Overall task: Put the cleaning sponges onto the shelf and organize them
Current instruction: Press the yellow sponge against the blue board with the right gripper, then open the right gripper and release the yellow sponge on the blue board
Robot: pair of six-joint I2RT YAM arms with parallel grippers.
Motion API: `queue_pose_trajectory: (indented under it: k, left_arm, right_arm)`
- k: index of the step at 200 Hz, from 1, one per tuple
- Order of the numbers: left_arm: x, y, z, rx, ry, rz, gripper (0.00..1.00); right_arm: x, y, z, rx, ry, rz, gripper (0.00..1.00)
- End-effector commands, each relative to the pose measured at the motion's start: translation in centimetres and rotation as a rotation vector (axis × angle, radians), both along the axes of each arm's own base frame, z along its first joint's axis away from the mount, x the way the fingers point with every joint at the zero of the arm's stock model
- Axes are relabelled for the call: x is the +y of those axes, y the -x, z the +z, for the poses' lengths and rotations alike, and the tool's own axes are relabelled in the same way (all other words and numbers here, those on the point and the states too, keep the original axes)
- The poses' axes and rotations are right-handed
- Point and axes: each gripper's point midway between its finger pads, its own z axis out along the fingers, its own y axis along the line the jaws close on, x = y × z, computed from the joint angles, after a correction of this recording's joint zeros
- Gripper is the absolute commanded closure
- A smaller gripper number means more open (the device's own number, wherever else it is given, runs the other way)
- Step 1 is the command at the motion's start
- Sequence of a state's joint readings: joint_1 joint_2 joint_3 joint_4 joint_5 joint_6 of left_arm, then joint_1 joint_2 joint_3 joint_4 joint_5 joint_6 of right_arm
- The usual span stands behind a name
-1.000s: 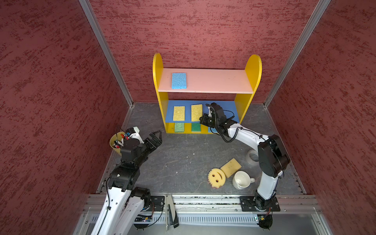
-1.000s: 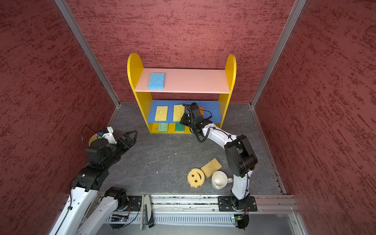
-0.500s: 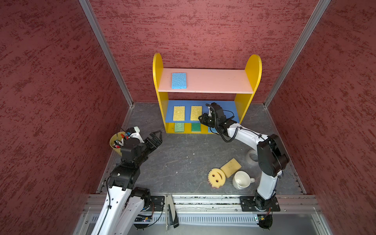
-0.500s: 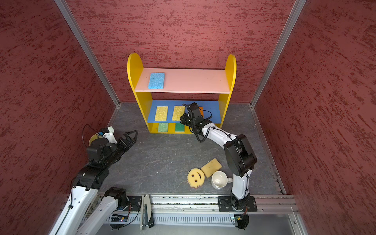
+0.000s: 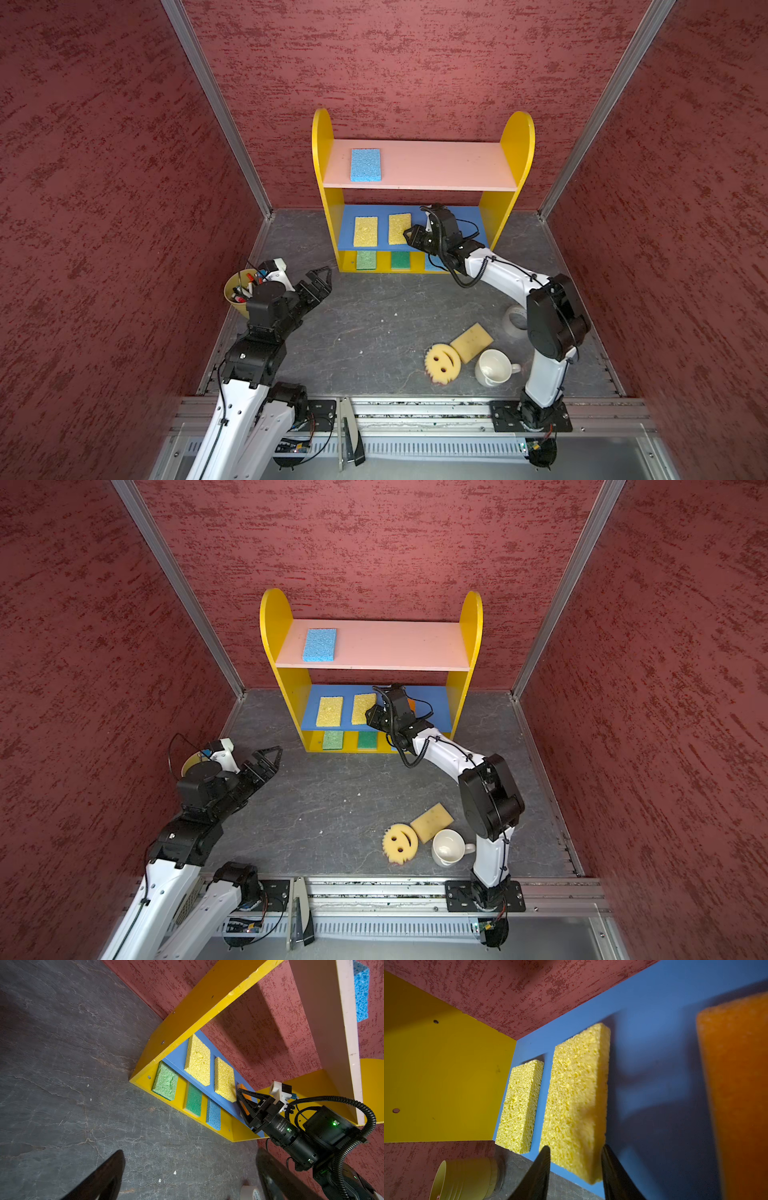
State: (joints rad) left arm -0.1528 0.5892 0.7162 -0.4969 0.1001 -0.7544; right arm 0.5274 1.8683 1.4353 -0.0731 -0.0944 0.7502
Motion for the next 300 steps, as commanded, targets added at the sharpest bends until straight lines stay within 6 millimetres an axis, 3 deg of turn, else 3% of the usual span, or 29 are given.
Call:
queue_pose_trajectory:
  k: [1,55,90,169,241,300]
  left_arm:
    - [0.1,-0.1,0.3,-0.020,0.006,0.005,0.02]
    - [0.2,-0.1,0.1,-0.018,0.008,0.009,0.02]
    - [0.2,-0.3,0.0,-0.017,0.012,0.008,0.02]
    - [0.2,-0.7,-0.3,-0.005,0.010,0.010,0.02]
    - [0.1,-1.1,-0.5,0.003,0.005,0.005,0.02]
    - [0.2,-1.2,-0.5,0.003,0.012,0.009,0.02]
  right_arm:
    - [-1.2,-0.6,2.1,-0.043,0.009,-0.043,0.56]
    - [-1.6,-0.3,2.7,-0.065,0.060,-0.041,0.58]
    - [0.1,-0.1,2.6,-0.095,0.139,-0.001,0.69]
    - [4.4,-0.9,1.7,-0.105,0.144,0.095,0.78]
    - [4.4,-1.5,-0.3,-0.071,0.175,0.081,0.79]
    - [4.2,-1.1,0.0,-0.069,0.165,0.081,0.80]
